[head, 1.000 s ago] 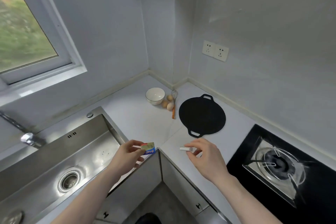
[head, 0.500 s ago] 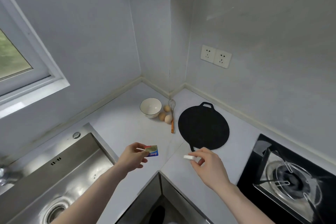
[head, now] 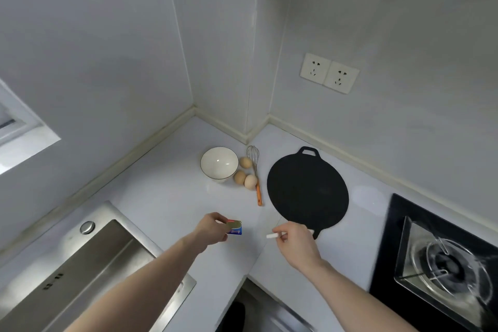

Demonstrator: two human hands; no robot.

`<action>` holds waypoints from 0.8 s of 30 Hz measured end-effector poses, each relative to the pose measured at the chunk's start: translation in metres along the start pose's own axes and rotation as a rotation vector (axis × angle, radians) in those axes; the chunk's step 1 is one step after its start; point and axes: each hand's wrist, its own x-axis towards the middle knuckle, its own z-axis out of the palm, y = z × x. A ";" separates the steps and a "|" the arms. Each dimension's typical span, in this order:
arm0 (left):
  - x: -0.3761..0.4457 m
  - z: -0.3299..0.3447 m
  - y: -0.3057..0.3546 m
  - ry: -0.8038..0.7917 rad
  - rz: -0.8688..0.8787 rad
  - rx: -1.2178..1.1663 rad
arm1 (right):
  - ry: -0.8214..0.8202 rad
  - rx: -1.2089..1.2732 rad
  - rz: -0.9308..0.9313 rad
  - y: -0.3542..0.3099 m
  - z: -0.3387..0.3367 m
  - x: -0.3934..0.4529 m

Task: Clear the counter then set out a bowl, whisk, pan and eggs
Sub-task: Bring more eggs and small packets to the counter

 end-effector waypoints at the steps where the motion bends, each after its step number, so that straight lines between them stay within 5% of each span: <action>1: 0.006 -0.001 0.001 -0.011 -0.011 0.004 | -0.003 -0.008 0.016 -0.002 0.006 0.006; 16: 0.051 -0.009 -0.016 -0.032 -0.008 0.036 | 0.027 -0.037 0.033 -0.025 0.046 0.029; 24: 0.024 -0.022 -0.025 -0.007 0.143 0.168 | -0.126 -0.015 0.106 -0.027 0.050 0.022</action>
